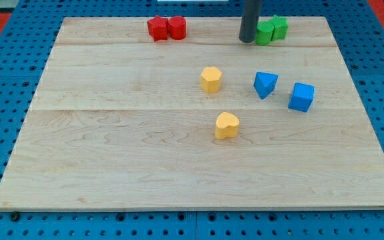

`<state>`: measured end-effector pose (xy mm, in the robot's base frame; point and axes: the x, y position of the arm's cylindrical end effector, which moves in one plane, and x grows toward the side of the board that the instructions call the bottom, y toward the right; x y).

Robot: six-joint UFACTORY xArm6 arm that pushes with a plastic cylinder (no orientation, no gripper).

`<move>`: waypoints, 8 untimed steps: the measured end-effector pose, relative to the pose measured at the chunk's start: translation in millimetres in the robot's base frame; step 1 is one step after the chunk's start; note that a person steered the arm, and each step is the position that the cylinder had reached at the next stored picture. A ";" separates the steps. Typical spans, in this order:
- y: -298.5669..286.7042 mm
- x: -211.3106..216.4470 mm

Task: Move your arm to the bottom left of the red star

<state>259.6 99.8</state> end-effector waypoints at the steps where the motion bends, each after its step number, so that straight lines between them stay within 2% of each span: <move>1: -1.2 -4.5; 3: -1.2 -7.0; 4: -1.2 20.0; 5: 32.9 71.1; 6: 139.4 91.5; 7: 185.6 122.4; 8: 170.1 178.9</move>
<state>438.5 269.9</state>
